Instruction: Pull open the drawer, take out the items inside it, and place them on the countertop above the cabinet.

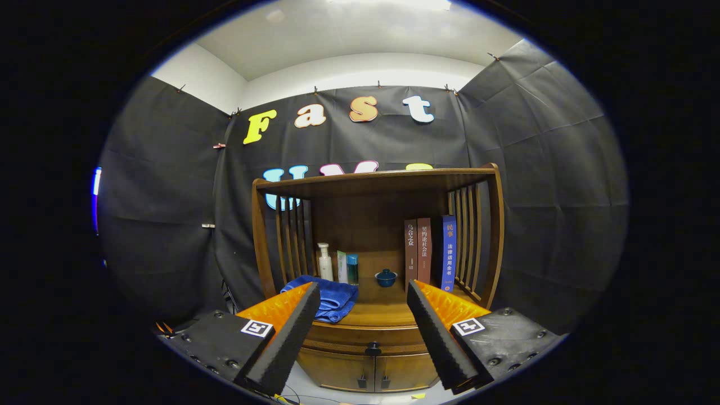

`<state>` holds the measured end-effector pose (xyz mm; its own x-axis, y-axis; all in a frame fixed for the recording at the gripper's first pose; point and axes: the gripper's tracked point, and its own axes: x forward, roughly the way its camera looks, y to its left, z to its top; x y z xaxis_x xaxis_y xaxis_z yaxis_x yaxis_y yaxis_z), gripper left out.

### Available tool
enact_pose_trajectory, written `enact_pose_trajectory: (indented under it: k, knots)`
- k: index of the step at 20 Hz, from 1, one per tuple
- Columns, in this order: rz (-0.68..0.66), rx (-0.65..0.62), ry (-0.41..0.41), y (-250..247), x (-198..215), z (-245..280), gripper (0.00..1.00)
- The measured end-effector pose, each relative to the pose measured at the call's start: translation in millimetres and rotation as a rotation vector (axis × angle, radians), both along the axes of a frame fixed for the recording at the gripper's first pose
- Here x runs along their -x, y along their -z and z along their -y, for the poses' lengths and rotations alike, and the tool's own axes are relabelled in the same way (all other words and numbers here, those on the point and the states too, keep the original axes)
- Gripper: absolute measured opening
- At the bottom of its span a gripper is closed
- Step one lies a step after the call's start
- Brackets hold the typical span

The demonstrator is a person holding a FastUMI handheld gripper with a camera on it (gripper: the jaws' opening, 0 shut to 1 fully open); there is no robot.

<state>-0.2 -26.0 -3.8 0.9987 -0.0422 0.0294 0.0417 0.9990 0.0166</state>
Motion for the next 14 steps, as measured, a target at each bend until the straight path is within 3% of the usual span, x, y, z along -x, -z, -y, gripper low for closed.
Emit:
enact_pose_trajectory:
  k: [14]
  knots:
    - [-0.136,-0.036,0.046,123,-51,6,1.00]
